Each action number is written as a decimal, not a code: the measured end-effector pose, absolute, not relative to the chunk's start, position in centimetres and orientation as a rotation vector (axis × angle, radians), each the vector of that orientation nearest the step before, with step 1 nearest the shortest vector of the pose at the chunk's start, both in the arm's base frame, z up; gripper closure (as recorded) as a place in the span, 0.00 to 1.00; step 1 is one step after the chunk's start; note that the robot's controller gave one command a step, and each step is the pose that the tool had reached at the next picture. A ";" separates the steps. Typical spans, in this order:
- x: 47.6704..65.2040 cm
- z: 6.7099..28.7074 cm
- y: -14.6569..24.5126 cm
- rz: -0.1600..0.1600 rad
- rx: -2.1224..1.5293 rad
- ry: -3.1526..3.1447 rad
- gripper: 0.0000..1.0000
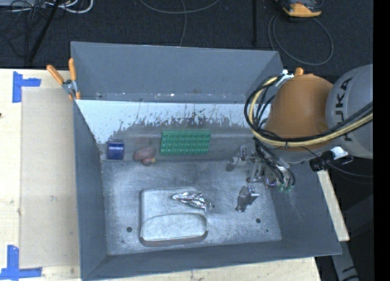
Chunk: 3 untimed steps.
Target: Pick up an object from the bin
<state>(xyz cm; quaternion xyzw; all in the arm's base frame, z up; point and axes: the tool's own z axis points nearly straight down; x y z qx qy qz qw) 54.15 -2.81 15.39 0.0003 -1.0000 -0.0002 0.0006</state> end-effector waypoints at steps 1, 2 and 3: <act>57.2 17.6 -0.3 -0.002 0.091 -3.144 0.00; 55.9 7.2 4.7 -0.001 -0.043 -3.141 0.00; 54.1 7.4 9.7 -0.001 0.009 -3.146 0.00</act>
Offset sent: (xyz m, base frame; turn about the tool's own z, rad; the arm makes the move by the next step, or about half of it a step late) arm 0.0292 0.0240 0.0213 -0.0583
